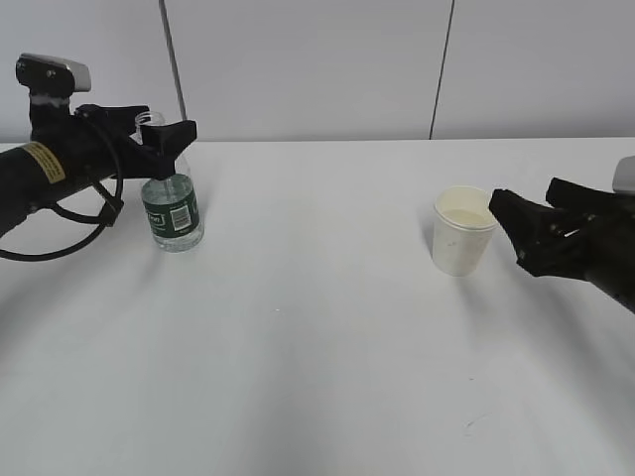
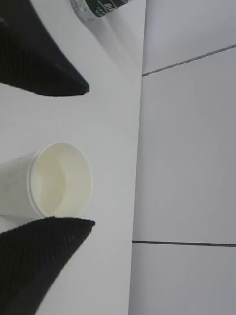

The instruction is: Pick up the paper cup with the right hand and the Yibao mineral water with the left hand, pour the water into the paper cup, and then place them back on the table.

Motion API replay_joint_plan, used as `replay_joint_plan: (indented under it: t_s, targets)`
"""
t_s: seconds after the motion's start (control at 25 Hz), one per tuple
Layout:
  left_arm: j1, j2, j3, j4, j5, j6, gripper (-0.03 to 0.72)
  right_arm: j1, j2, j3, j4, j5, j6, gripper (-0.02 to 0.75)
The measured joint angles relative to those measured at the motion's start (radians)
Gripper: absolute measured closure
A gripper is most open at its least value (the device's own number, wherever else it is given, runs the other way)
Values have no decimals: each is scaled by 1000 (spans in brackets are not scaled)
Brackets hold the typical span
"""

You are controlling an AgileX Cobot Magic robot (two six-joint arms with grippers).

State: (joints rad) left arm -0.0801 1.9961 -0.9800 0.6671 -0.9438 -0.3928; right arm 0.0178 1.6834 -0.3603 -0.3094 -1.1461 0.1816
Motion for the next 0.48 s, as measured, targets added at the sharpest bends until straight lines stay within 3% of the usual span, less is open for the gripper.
replay_joint_plan:
  t_s: [0.24, 0.48]
  targets:
    - [0, -61, 0, -2, 70, -1, 188, 0, -73, -27, 0, 49, 33, 145]
    - [0, -147, 1, -43, 153, -4, 202, 0, -119, -137, -25, 220, 100, 145]
